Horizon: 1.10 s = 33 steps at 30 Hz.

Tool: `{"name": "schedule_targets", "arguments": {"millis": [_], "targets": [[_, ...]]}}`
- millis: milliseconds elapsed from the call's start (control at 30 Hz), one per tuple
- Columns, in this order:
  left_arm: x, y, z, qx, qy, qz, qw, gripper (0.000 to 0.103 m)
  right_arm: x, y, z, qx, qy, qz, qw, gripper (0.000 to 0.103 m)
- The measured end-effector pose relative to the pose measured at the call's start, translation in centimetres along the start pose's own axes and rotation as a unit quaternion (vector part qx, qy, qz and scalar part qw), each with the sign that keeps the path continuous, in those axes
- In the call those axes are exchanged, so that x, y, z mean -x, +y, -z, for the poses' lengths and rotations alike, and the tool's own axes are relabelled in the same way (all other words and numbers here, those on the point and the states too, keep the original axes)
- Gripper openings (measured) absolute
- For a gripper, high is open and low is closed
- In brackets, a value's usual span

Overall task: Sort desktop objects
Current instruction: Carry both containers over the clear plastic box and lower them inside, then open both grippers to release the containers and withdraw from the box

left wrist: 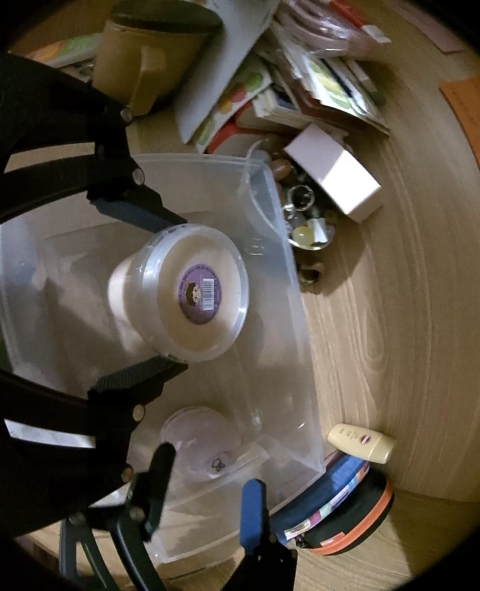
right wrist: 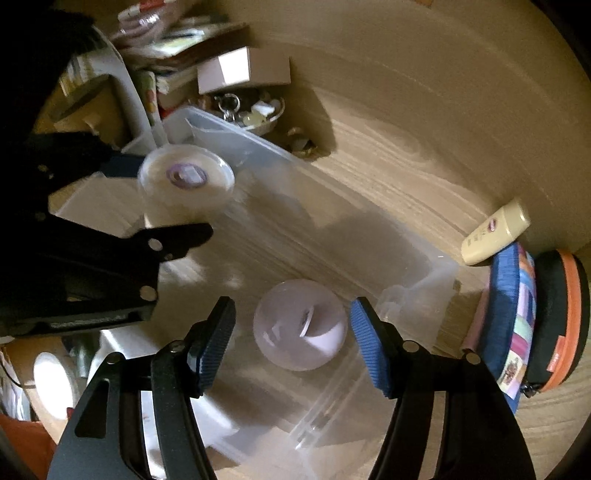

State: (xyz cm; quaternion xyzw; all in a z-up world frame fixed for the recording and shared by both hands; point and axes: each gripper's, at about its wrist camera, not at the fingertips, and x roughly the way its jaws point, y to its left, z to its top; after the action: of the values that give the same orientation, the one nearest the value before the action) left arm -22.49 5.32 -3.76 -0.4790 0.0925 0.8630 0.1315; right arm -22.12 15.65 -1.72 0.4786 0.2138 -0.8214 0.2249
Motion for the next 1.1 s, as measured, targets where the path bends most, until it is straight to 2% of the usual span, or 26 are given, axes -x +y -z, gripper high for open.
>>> {"name": "schedule_targets", "arguments": {"millis": [167, 233, 367, 467, 600, 800, 867, 933, 1100], "targets": [[1.7, 0.5, 0.8, 0.022, -0.003, 0.027, 0.9994, 0.069, 2.2, 0.1, 0.5, -0.019, -0.022, -0.007, 1.0, 0.062], [3.3, 0.4, 0.9, 0.019, -0.031, 0.006, 0.9993, 0.076, 2.5, -0.5, 0.4, -0.027, -0.03, -0.012, 0.999, 0.063], [7.2, 0.1, 1.3, 0.008, -0.079, -0.009, 0.9968, 0.091, 4.8, 0.4, 1.4, -0.037, -0.052, -0.019, 0.998, 0.064], [10.2, -0.5, 2.0, 0.001, -0.116, -0.031, 0.9928, 0.094, 6.5, 0.9, 2.0, -0.043, -0.071, -0.02, 0.996, 0.066], [13.4, -1.1, 3.2, -0.003, -0.153, -0.053, 0.9868, 0.097, 8.8, 1.4, 3.2, -0.053, -0.101, -0.021, 0.993, 0.07], [16.4, -1.5, 5.9, 0.005, -0.192, -0.063, 0.9794, 0.099, 12.1, 2.3, 5.3, -0.06, -0.147, -0.018, 0.987, 0.072], [17.1, -1.5, 6.8, 0.008, -0.199, -0.067, 0.9777, 0.1, 13.1, 2.6, 6.1, -0.063, -0.16, -0.022, 0.985, 0.074], [17.7, -1.5, 7.8, 0.011, -0.203, -0.068, 0.9768, 0.1, 14.0, 3.0, 6.9, -0.068, -0.172, -0.024, 0.982, 0.081], [18.3, -1.6, 9.9, 0.019, -0.203, -0.07, 0.9764, 0.1, 15.3, 3.7, 8.6, -0.077, -0.192, -0.037, 0.978, 0.082]]}}
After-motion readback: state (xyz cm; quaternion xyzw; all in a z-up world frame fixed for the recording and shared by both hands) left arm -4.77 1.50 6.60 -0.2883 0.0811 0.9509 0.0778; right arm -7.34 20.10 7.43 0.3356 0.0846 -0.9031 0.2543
